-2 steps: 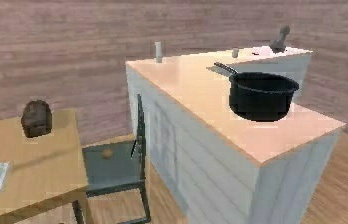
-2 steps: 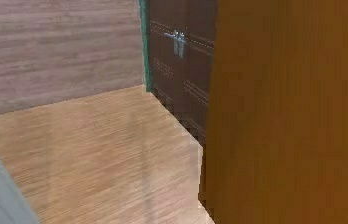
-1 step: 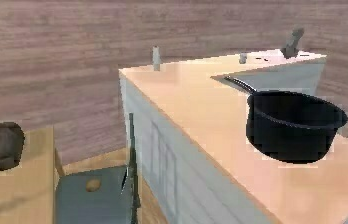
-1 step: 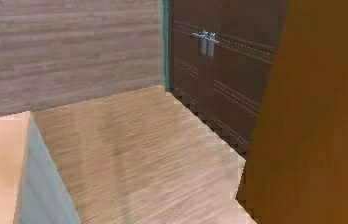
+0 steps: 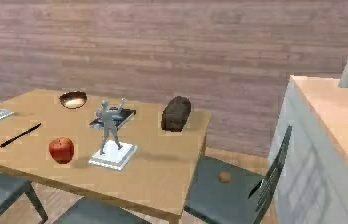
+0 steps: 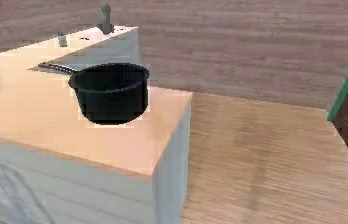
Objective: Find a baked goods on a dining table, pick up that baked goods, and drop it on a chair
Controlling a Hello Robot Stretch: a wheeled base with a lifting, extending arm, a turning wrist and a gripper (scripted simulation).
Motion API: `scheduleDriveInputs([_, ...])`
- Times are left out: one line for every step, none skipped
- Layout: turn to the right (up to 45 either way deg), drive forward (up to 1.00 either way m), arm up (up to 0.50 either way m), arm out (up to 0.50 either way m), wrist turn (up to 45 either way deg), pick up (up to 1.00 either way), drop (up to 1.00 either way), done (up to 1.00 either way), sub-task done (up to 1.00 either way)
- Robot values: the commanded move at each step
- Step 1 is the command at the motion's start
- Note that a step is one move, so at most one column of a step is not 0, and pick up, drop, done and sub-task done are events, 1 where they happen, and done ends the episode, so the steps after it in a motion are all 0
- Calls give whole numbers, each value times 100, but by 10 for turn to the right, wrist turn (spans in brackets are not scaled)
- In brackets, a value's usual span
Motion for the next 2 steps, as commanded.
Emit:
scheduleDriveInputs([-450, 0, 0, 0, 0, 0, 0, 0, 0])
scheduleDriveInputs([-390, 0, 0, 0, 0, 0, 0, 0, 0])
